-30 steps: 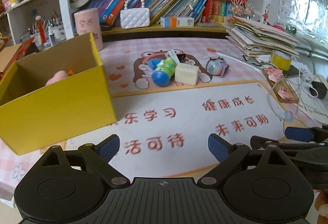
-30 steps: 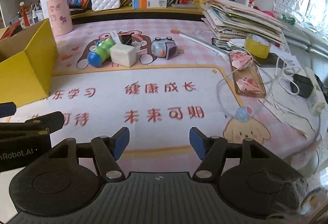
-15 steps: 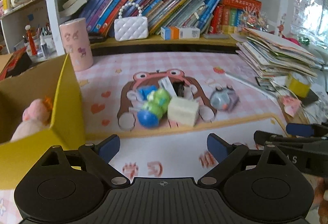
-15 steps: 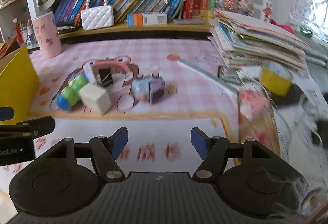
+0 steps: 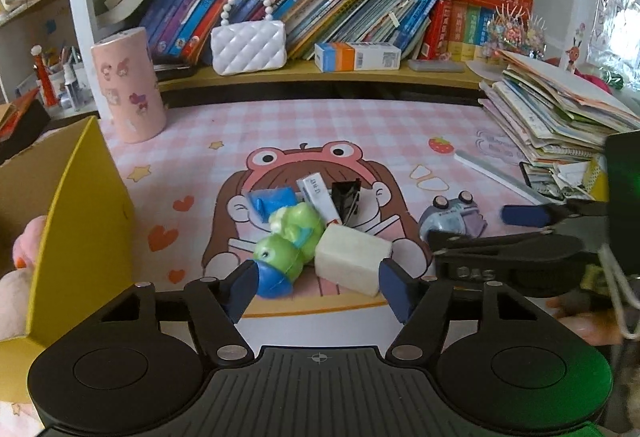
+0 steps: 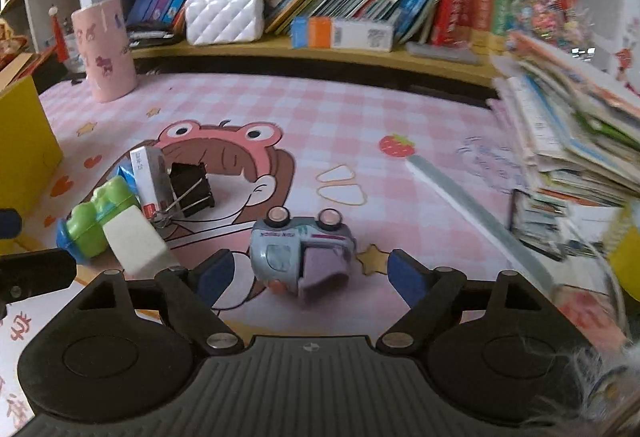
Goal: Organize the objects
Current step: 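Grasp the white foam block with the left tool while the right tool grasps the grey toy truck, then carry the white block and grey truck over the yellow box with both tools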
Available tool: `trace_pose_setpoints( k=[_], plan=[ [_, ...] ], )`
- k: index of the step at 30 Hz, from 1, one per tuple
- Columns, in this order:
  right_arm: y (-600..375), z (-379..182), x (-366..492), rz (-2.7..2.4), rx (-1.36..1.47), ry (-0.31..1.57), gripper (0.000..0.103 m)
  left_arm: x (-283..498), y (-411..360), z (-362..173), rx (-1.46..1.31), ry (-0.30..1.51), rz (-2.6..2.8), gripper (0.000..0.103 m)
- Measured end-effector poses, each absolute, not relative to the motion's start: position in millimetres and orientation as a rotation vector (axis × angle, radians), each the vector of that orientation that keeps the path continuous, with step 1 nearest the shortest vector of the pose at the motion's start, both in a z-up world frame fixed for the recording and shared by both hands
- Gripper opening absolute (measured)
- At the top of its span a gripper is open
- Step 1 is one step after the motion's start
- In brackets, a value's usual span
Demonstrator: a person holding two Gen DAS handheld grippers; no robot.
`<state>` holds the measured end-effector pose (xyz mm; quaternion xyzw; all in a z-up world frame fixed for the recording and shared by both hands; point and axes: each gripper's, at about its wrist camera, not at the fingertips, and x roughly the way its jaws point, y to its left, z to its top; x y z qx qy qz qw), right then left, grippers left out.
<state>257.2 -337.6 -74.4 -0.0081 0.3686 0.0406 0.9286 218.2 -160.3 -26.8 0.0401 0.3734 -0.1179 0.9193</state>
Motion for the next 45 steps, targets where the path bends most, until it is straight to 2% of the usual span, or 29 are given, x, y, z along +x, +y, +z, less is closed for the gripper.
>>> trace_pose_setpoints(
  k=[1, 2, 3, 11, 13, 23, 24, 27, 36, 45],
  plan=[
    [-338, -77, 260, 0.097, -0.018, 0.755, 0.080, 220, -162, -27, 0.080, 0.770, -0.245, 0.066],
    [-338, -80, 263, 0.113, -0.017, 0.755, 0.068, 222, -164, -28, 0.078, 0.772, -0.247, 0.066],
    [-340, -82, 265, 0.130, -0.009, 0.758, 0.061, 224, -165, -29, 0.075, 0.775, -0.250, 0.066],
    [-361, -64, 239, 0.098, 0.046, 0.713, 0.061, 242, -192, -43, 0.098, 0.796, -0.276, 0.064],
    [-365, -59, 229, 0.073, 0.054, 0.707, 0.061, 249, -198, -50, 0.110, 0.814, -0.269, 0.060],
    [-374, -47, 191, 0.019, 0.148, 0.730, 0.061, 265, -206, -72, 0.145, 0.844, -0.247, 0.060],
    [-373, -47, 189, 0.009, 0.150, 0.736, 0.061, 265, -206, -72, 0.150, 0.841, -0.243, 0.054],
    [-366, -47, 180, -0.010, 0.146, 0.751, 0.061, 262, -201, -67, 0.118, 0.848, -0.247, 0.047],
    [-334, -40, 152, -0.075, 0.116, 0.769, 0.061, 203, -160, -26, -0.034, 0.818, -0.341, 0.045],
    [-272, -37, 112, -0.042, 0.066, 0.797, 0.061, 144, -91, -28, -0.115, 0.824, -0.300, 0.045]
  ],
)
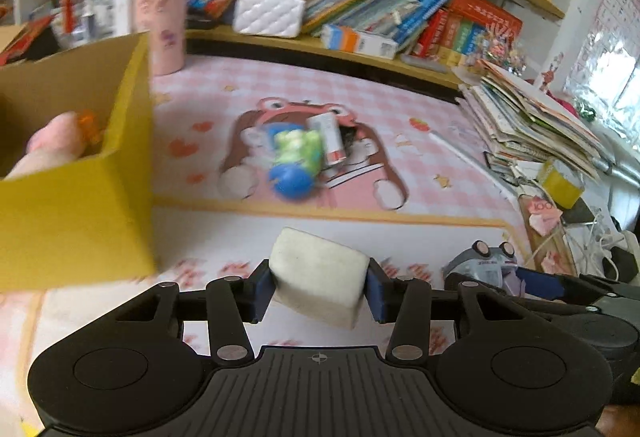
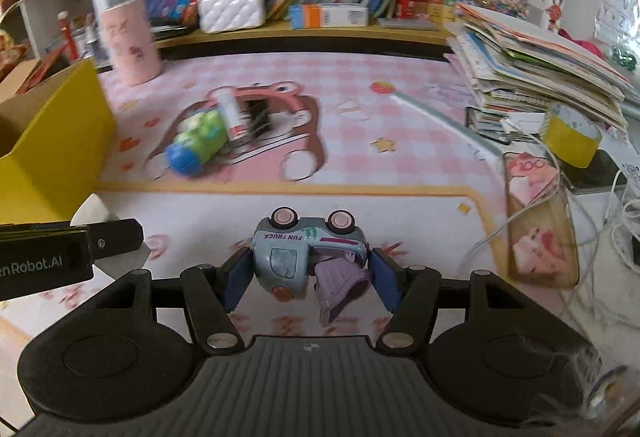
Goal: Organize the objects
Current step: 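Carry the white block and grey truck over the yellow box with both tools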
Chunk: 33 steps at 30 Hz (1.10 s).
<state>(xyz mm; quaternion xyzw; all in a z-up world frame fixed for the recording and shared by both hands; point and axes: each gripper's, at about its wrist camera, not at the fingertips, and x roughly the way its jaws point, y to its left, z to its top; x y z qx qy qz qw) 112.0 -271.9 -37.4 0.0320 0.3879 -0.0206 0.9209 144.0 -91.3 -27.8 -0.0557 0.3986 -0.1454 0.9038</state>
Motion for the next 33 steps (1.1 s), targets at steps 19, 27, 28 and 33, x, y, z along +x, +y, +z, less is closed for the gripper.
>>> trace_pose_setpoints(
  k=[19, 27, 28, 33],
  plan=[
    [-78, -34, 26, 0.297, -0.036, 0.834, 0.061, 11, 96, -17, -0.192, 0.776, -0.036, 0.044],
    [-30, -30, 1, 0.364, -0.058, 0.808, 0.061, -25, 139, -11, -0.200, 0.740, 0.017, 0.043],
    [-27, -29, 0, 0.365, -0.060, 0.804, 0.061, -29, 142, -9, -0.199, 0.729, 0.018, 0.043],
    [-13, -19, -4, 0.373, -0.085, 0.768, 0.061, -37, 155, -1, -0.206, 0.690, 0.020, 0.043]
  ],
)
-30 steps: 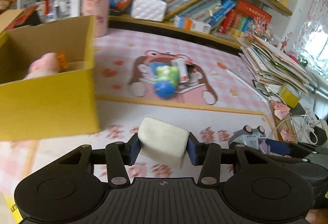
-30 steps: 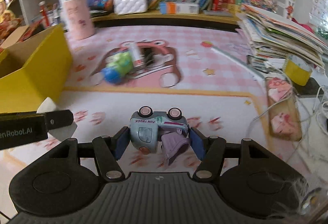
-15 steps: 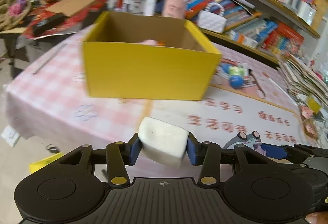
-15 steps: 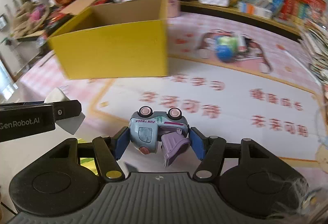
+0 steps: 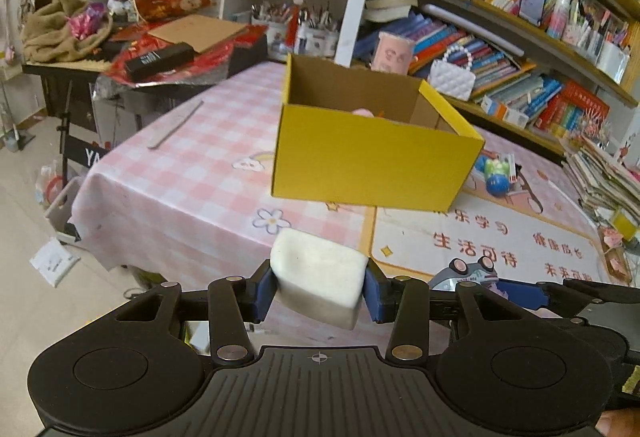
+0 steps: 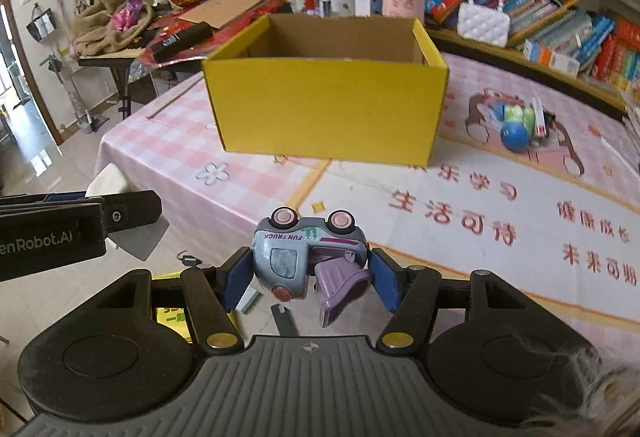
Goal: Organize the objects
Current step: 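Carry the white block and grey truck over the yellow box with both tools, then open both tools to drop the block and truck into the box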
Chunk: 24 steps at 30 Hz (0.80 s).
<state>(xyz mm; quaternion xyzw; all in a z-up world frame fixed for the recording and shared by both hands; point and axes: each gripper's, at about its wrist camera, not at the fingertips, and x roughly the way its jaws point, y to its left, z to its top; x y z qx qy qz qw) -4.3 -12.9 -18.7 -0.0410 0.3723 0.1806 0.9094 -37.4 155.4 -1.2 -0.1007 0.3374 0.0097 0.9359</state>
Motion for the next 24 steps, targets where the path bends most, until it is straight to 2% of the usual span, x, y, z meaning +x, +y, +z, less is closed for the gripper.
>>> trace_pose_setpoints(
  k=[12, 18, 24],
  plan=[
    [-15, 14, 27, 0.332, -0.115, 0.629, 0.061, -2, 158, 32, -0.216, 0.555, -0.026, 0.043],
    [-15, 42, 78, 0.322, -0.106, 0.524, 0.061, 43, 154, 55, -0.166, 0.467, -0.016, 0.042],
    [-19, 53, 156, 0.289, -0.101, 0.483, 0.061, 103, 153, 49, -0.122, 0.489, 0.017, 0.042]
  ],
)
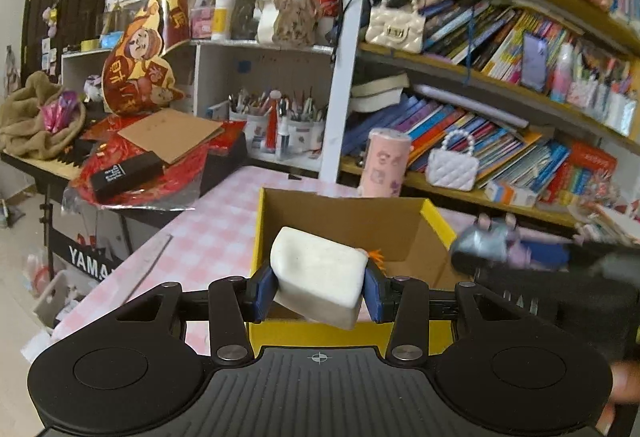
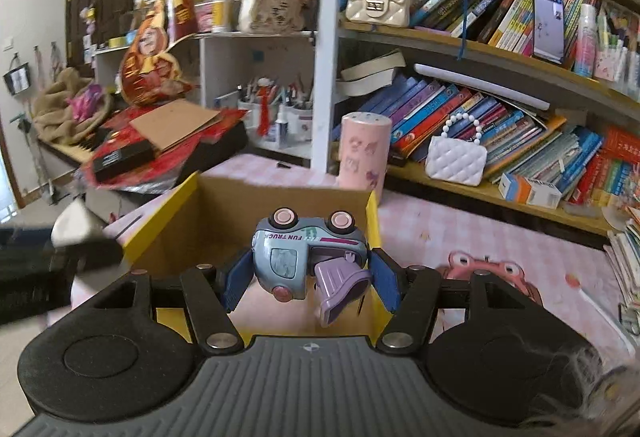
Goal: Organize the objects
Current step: 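Open both tools to drop the block and truck into the box, then move both tools back toward the remaining toys on the mat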
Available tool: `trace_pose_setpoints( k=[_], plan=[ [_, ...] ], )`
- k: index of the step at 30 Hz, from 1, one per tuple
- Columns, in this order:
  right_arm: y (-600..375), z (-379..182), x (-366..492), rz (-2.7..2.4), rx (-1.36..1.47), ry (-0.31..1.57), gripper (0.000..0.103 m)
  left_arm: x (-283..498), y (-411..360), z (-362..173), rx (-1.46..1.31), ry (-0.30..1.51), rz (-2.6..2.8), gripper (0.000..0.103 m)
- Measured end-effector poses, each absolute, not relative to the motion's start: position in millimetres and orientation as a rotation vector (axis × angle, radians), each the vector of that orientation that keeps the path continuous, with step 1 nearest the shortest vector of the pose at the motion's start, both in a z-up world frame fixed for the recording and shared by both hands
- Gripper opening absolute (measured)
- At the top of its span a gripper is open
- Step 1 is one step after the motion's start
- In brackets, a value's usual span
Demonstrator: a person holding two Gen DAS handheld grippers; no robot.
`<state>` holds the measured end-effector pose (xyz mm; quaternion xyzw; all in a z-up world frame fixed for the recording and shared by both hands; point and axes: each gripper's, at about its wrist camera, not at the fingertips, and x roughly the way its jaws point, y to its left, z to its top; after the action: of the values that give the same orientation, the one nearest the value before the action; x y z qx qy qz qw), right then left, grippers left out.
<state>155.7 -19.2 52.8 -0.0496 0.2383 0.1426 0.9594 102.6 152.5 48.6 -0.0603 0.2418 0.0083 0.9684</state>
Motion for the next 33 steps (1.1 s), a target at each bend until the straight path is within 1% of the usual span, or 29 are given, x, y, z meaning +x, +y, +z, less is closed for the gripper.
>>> trace_pose_setpoints(
  k=[6, 12, 18, 21, 23, 24, 25, 26, 29, 33],
  plan=[
    [-9, 50, 235, 0.348, -0.105, 0.554, 0.061, 155, 141, 24, -0.036, 0.577, 0.036, 0.043],
    [12, 24, 290, 0.436, -0.142, 0.727, 0.061, 190, 133, 2, -0.002, 0.668, 0.057, 0.043],
    [31, -2, 309, 0.468, -0.217, 0.821, 0.061, 208, 129, -12, 0.027, 0.723, 0.073, 0.044],
    [33, -9, 312, 0.466, -0.235, 0.851, 0.061, 213, 128, -12, 0.034, 0.719, 0.083, 0.048],
    [36, -10, 314, 0.477, -0.247, 0.859, 0.062, 215, 128, -12, 0.033, 0.715, 0.086, 0.049],
    [37, -9, 314, 0.480, -0.250, 0.854, 0.063, 215, 127, -13, 0.037, 0.714, 0.084, 0.050],
    [37, -8, 314, 0.477, -0.253, 0.840, 0.069, 217, 127, -13, 0.039, 0.713, 0.081, 0.051],
    [35, -5, 312, 0.473, -0.248, 0.819, 0.073, 217, 127, -13, 0.036, 0.709, 0.077, 0.054],
    [27, 5, 306, 0.470, -0.210, 0.758, 0.073, 212, 127, -6, 0.032, 0.665, 0.082, 0.064],
    [15, 26, 293, 0.438, -0.154, 0.676, 0.070, 199, 127, 12, 0.039, 0.590, 0.090, 0.069]
  ],
)
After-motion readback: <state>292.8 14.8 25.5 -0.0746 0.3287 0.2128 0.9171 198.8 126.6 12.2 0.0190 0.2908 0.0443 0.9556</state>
